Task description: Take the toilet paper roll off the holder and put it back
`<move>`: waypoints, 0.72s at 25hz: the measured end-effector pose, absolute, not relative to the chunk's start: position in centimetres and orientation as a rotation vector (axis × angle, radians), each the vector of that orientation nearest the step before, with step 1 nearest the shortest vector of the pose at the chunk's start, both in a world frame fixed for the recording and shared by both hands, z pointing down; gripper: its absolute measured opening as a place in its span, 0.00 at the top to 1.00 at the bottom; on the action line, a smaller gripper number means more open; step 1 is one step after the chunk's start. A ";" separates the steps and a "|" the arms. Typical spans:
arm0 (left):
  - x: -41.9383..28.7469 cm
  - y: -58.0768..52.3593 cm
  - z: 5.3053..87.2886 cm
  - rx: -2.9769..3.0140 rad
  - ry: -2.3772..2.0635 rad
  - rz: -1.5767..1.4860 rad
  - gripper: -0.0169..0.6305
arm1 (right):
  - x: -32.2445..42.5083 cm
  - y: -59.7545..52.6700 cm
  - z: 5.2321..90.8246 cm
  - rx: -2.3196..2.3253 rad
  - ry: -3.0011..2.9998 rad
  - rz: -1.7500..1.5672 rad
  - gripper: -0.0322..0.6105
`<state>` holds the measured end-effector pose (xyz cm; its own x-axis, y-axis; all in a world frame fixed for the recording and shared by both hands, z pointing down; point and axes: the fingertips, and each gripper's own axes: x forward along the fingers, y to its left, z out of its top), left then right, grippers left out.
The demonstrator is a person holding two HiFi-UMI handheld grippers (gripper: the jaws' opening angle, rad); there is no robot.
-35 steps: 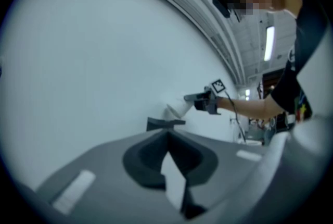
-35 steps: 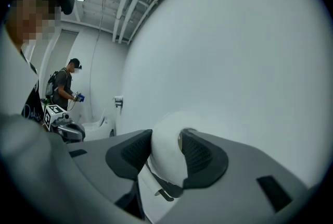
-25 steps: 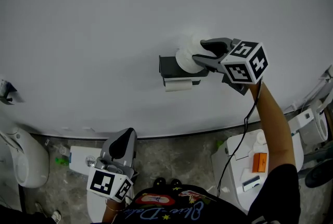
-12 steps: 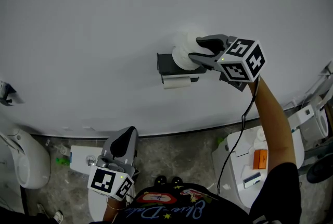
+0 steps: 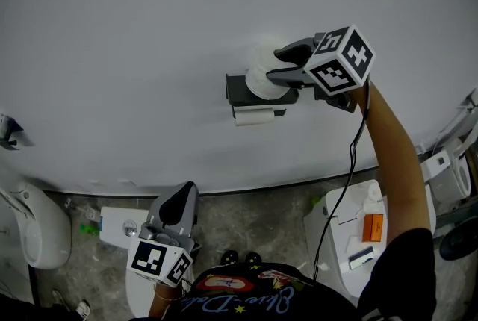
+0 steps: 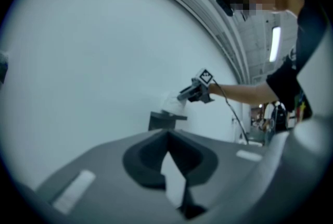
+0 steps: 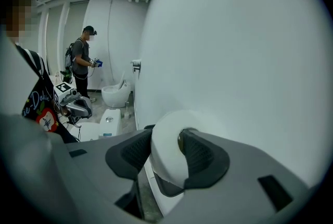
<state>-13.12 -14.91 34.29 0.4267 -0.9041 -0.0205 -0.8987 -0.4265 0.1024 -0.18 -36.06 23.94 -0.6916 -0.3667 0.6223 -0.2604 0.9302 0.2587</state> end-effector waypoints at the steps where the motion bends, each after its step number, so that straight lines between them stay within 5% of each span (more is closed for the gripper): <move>1: -13.1 -14.9 34.4 2.588 -1.638 -0.111 0.98 | -0.2 -36.0 23.9 0.445 -2.374 -0.207 0.67; 18: -11.3 -15.6 34.2 2.673 -1.542 -0.078 0.98 | 4.6 -29.8 16.4 0.838 -3.063 -0.269 0.70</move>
<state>-11.29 -15.63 34.20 0.5001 -0.8658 -0.0160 -0.8631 -0.4998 0.0729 4.56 -29.84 16.44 -0.8607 -0.5015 -0.0875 -0.5091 0.8475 0.1504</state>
